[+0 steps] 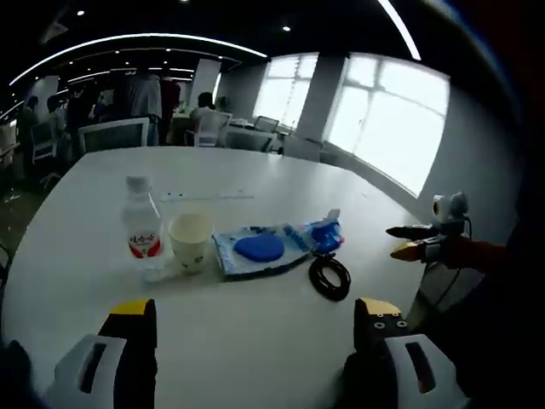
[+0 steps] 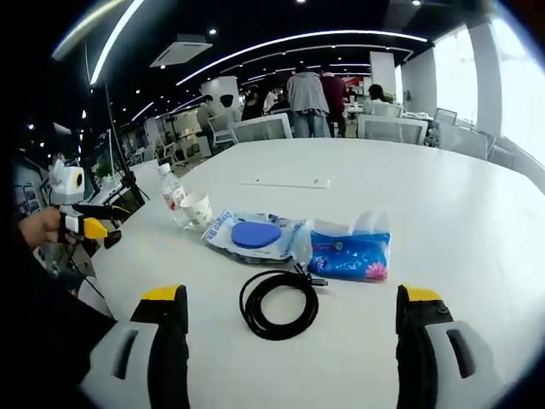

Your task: Arrange the tabletop items into an orderly group along one side of the table until the central work area is clear of visible clutter.

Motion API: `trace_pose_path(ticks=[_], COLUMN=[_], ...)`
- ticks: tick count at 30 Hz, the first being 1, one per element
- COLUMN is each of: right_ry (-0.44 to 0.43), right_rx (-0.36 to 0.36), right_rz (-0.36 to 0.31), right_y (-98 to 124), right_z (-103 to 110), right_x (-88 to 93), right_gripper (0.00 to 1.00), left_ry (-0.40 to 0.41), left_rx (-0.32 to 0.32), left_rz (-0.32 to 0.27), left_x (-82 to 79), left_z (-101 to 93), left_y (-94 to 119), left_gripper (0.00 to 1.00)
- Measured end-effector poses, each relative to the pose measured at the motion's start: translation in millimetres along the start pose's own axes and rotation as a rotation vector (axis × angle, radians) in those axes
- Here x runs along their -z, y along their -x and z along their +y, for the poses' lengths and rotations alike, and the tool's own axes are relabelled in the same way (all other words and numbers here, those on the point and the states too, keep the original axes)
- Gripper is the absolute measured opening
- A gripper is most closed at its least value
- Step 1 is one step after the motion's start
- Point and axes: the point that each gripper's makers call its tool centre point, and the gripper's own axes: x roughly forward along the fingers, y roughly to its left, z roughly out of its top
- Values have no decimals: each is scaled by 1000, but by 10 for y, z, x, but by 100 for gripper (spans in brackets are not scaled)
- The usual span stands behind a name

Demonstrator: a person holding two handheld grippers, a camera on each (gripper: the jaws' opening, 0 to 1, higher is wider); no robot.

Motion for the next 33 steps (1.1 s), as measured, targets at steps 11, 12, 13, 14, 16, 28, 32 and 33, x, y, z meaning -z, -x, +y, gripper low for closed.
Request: trace_pose_path(ticks=[11, 12, 13, 14, 16, 28, 32, 33], right_ry=[7, 5, 5, 1, -12, 14, 19, 21], right_rx=[-15, -16, -16, -14, -15, -31, -32, -32], right_rz=[9, 11, 9, 5, 5, 66, 76, 80], right_y=[-37, -43, -44, -45, -56, -124, -139, -142], right_z=[49, 38, 32, 25, 20, 62, 65, 68], right_x=[-22, -17, -19, -23, -7, 110, 129, 131], right_gripper=[100, 100, 100, 100, 100, 99, 99, 99], left_ry=[-19, -12, -1, 6, 12, 45, 46, 46], left_rx=[10, 2, -3, -6, -14, -56, -53, -52], left_rz=[29, 40, 47, 51, 49, 23, 21, 21], left_x=[15, 18, 27, 35, 43, 18, 24, 24], left_z=[-14, -9, 11, 28, 79, 222, 219, 219], left_y=[-24, -10, -3, 3, 8, 115, 124, 121], left_gripper=[100, 100, 100, 100, 100, 100, 100, 100])
